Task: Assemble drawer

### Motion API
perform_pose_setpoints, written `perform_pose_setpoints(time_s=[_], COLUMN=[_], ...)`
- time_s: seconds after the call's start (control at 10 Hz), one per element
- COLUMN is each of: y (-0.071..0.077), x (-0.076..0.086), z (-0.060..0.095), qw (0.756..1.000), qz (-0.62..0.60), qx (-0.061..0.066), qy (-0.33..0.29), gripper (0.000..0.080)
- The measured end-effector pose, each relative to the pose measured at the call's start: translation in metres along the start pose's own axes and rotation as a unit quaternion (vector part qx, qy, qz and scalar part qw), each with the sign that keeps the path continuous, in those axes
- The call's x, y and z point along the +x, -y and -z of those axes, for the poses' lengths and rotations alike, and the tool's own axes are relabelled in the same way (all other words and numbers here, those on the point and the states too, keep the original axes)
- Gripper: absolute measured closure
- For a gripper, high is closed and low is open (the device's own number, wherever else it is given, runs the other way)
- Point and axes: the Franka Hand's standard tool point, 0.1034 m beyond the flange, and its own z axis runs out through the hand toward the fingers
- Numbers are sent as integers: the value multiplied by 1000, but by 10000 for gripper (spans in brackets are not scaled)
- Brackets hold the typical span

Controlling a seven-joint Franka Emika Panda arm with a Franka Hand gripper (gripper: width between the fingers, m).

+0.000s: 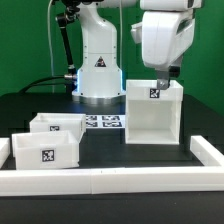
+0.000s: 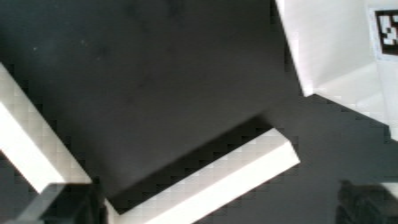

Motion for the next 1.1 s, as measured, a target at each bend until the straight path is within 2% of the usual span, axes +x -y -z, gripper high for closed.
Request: perform_pose_setpoints(time_s=[0.1, 0.2, 0.3, 0.4, 0.6, 0.8, 0.9, 1.1], y=[12, 28, 37, 40, 39, 39, 43, 66], x=[-14, -27, -29, -28, -27, -27, -28, -35], z=[2, 3, 0, -2, -2, -2, -3, -4], qw=[999, 996, 985, 972, 962, 939, 919, 872], qz=[-30, -89, -173, -235, -274, -343, -393, -489], qx=[-12, -17, -6, 8, 8, 9, 8, 2], qy=[-4, -3, -7, -14, -14, -13, -14, -12], gripper=[150, 150, 150, 150, 150, 150, 150, 150])
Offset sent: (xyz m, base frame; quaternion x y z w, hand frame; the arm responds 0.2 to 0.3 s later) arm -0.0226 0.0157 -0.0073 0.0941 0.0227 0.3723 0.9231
